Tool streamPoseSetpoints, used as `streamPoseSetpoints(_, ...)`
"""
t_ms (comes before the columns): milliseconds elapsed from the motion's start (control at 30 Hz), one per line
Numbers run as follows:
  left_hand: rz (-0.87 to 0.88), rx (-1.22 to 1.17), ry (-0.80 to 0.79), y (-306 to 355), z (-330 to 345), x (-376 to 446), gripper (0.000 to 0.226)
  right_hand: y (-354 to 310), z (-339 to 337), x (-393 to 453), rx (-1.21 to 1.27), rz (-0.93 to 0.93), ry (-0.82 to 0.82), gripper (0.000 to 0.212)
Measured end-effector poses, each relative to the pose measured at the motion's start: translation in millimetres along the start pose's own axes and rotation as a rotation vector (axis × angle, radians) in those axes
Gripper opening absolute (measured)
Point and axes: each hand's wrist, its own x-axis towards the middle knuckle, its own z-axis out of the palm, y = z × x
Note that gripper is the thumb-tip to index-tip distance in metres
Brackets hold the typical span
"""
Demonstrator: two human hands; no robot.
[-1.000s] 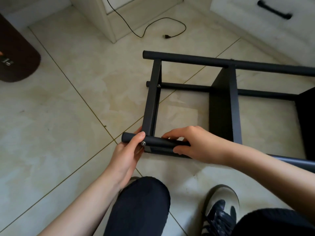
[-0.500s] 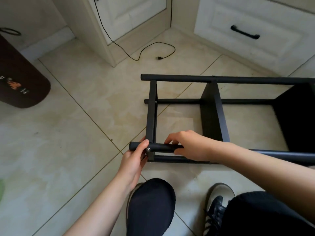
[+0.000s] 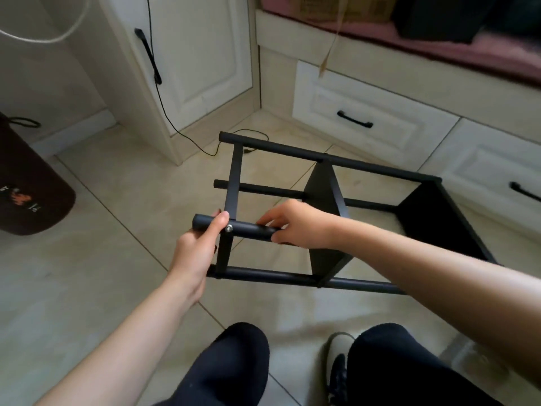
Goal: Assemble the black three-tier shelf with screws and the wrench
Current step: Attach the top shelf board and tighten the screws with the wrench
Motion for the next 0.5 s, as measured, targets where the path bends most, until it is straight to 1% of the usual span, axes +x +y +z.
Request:
streamPoseSetpoints(100,0.066,0.044,-0.041,41.1,0.7,-9.1,0.073,-15.9,-25.6,-15.6,0.030,-0.031,0.076,0.043)
streamPoseSetpoints(233,0.175,0.110,-0.042,91.8,7.3,-24.8,0.065,-33.2,-53.9,-38.8,0.079,-0.060,0.185,0.044)
streamPoseSetpoints(367,0.297,0.164,-0.074,133.6,18.4,-39.9,0.051,-43.7,-70.8,-65.4,0.198,-0.073,0.279,0.045)
streamPoseSetpoints(500,0.417,0.232,-0.110,162.4,34.9,-58.8,0.068,-47.2,-75.2,-96.7,0.343,-0.085,0.366,0.045)
